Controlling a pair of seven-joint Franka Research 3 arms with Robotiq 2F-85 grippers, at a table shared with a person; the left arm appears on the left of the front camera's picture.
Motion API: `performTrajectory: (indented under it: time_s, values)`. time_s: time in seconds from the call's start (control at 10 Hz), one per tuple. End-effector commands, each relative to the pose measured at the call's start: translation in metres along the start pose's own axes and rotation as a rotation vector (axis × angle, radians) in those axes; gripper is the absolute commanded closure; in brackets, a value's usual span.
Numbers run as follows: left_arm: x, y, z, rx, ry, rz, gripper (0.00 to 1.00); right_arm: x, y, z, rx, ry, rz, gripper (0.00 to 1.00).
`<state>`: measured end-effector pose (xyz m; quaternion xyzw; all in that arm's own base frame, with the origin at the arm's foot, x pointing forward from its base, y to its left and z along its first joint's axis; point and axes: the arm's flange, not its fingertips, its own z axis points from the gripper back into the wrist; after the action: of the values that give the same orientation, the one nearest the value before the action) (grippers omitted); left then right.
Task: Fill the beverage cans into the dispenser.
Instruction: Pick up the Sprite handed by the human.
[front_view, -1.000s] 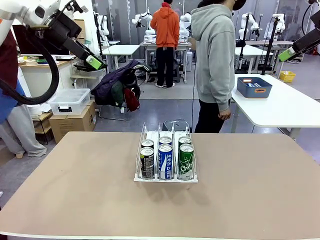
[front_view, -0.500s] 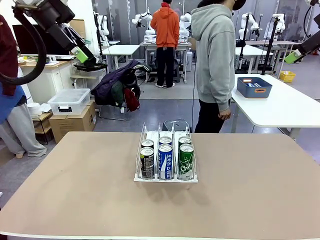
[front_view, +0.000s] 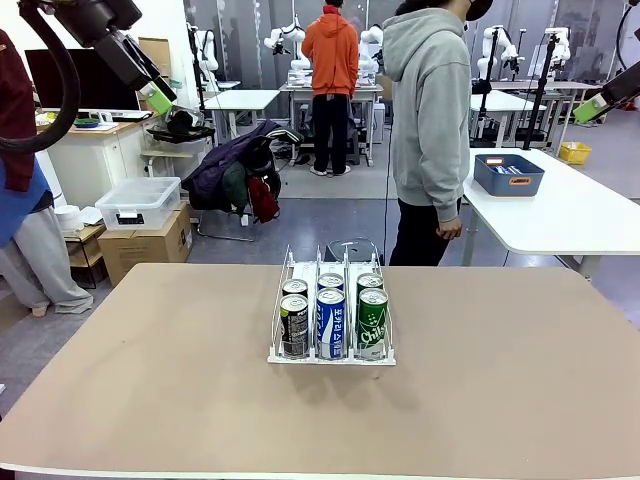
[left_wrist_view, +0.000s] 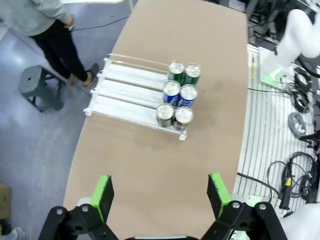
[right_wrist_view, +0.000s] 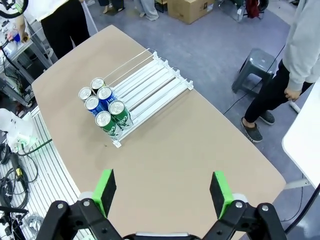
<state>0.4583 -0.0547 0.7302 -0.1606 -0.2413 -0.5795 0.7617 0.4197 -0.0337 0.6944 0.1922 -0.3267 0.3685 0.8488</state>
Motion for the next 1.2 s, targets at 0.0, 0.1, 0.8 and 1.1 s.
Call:
performTrajectory:
  time_s: [0.0, 0.1, 0.8, 1.1]
  values:
    - [-0.006, -0.015, -0.015, 0.078, 0.032, 0.063, 0.00, -0.003, 0.005, -0.006, -0.003, -0.031, -0.012, 0.00]
    - [-0.008, -0.017, -0.020, 0.112, 0.029, 0.111, 0.00, 0.003, 0.002, -0.007, -0.004, -0.028, -0.017, 0.00]
    - [-0.006, -0.020, -0.014, 0.076, -0.048, 0.230, 0.00, 0.008, 0.000, -0.009, 0.034, -0.016, 0.005, 0.00]
    - [-0.009, -0.027, -0.006, 0.112, -0.094, 0.295, 0.00, 0.019, -0.005, -0.008, 0.027, -0.003, 0.061, 0.00]
